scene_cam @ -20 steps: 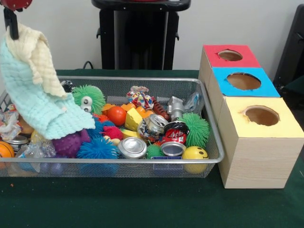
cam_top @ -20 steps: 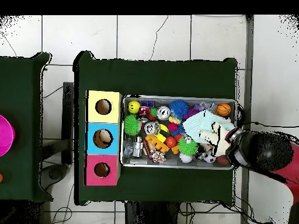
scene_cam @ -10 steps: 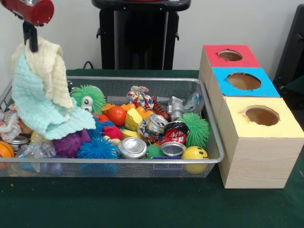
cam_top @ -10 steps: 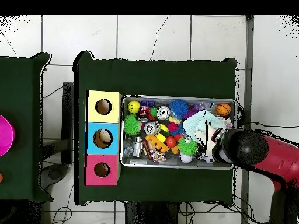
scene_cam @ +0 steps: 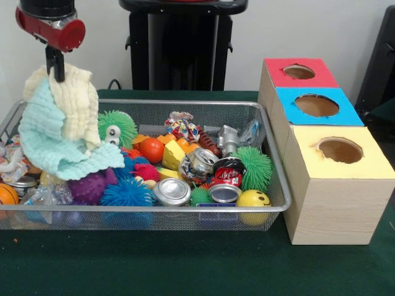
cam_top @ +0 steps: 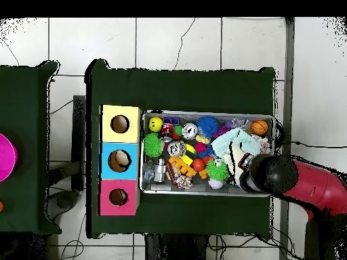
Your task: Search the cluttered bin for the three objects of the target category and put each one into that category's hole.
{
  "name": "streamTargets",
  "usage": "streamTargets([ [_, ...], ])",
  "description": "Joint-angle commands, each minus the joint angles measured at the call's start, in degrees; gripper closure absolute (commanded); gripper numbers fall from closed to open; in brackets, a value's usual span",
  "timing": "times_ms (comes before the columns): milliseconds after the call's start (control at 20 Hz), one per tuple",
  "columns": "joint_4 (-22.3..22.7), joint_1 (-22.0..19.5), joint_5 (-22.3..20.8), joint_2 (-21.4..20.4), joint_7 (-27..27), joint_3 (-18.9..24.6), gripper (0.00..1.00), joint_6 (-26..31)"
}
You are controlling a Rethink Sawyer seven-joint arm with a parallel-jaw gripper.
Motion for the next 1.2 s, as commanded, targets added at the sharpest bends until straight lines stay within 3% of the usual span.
streamTargets([
  [50,4.3,-1.8,-2.2,1.7,-9.2,6.8,1.00,-3.0],
  [100,4.3,-1.9,-2.2,1.8,-9.2,6.9,1.00,-2.8],
  [150,4.3,-2.0,-2.2,1.8,-9.1,7.0,0.00,-2.6],
  [650,3.9,-1.9,-3.0,1.9,-8.6,7.2,0.00,-2.0],
  [900,3.1,0.8,-2.4,2.8,-3.9,5.4,0.00,-0.8],
  [1200,2.1,8.1,-1.1,4.4,6.5,2.0,0.00,-2.4],
])
